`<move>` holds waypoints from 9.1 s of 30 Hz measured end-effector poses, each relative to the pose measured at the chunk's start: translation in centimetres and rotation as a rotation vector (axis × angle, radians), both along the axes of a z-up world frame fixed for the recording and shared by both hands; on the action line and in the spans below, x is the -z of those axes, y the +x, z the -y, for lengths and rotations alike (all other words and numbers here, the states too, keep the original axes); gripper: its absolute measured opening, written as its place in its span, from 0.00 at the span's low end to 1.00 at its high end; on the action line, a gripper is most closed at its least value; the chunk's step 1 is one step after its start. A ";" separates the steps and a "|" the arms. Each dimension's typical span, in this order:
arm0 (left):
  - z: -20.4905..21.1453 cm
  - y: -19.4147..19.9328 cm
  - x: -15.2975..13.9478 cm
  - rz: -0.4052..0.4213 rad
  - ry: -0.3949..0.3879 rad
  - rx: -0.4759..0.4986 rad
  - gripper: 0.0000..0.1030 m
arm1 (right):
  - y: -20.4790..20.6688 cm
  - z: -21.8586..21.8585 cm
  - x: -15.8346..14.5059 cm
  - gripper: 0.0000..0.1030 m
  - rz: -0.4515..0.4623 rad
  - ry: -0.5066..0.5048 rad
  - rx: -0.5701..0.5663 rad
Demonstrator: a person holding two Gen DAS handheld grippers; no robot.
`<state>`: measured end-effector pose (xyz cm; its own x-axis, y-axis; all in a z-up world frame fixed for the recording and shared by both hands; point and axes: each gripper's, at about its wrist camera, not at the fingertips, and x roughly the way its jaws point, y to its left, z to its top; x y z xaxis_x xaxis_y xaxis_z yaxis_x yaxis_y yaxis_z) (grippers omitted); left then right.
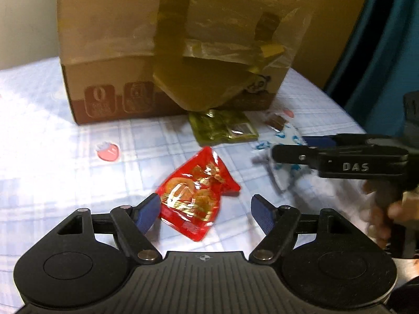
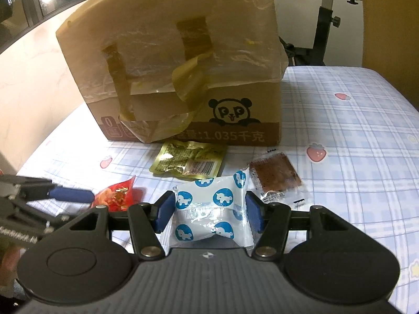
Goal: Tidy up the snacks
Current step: 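Close the left tool on the red candy packet while the right tool grasps the white-blue packet, then lift both packets over the box and open both tools to drop them, then move the left tool to the gold packet while the right tool reaches the brown packet, then close the left tool on the gold packet while the right tool grips the brown packet, then lift both packets over the box and open both tools to drop them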
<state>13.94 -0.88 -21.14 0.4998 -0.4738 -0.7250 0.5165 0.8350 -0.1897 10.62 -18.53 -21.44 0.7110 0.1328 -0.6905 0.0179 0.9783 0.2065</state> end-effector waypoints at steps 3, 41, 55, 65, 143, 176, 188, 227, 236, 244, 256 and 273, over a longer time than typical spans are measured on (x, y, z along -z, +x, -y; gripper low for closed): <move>0.0 0.6 -0.2 0.002 -0.011 -0.018 0.75 | -0.1 0.0 0.0 0.58 0.000 0.001 0.001; -0.3 0.5 0.2 0.104 0.052 -0.012 0.41 | -0.7 0.2 -0.3 0.58 0.001 0.013 0.035; -2.0 -0.1 -4.3 0.169 -0.044 -0.103 0.41 | -0.4 0.0 -4.2 0.35 0.068 -0.027 0.006; -2.4 -0.4 -3.7 0.132 -0.058 -0.118 0.41 | 0.3 -0.9 -0.6 0.68 -0.063 -0.049 0.022; 0.9 16.0 -18.7 0.275 -0.134 -0.225 0.62 | 19.6 3.6 -17.9 0.56 0.183 -0.141 0.021; -0.2 1.4 -10.7 0.149 -0.181 -0.232 0.60 | 0.7 3.8 -11.4 0.56 0.270 -0.120 0.047; 1.3 1.8 -6.1 0.085 -0.104 -0.221 0.60 | 1.8 4.2 -2.6 0.56 0.055 -0.189 0.001; 7.1 5.4 -0.6 0.016 0.023 -0.189 0.60 | 1.3 3.3 1.7 0.44 0.097 -0.225 -0.037; 8.8 6.9 0.3 0.026 0.035 -0.183 0.60 | 1.1 3.9 1.5 0.43 0.110 -0.214 0.003; 11.0 7.7 2.0 0.077 0.113 -0.199 0.60 | 1.0 4.0 1.4 0.43 0.115 -0.199 0.003; 12.6 5.6 1.8 0.122 0.124 -0.153 0.18 | 1.1 4.2 1.4 0.43 0.114 -0.186 0.000; 9.8 2.8 -0.2 0.154 0.058 -0.136 0.01 | 0.9 4.0 1.4 0.43 0.117 -0.185 -0.016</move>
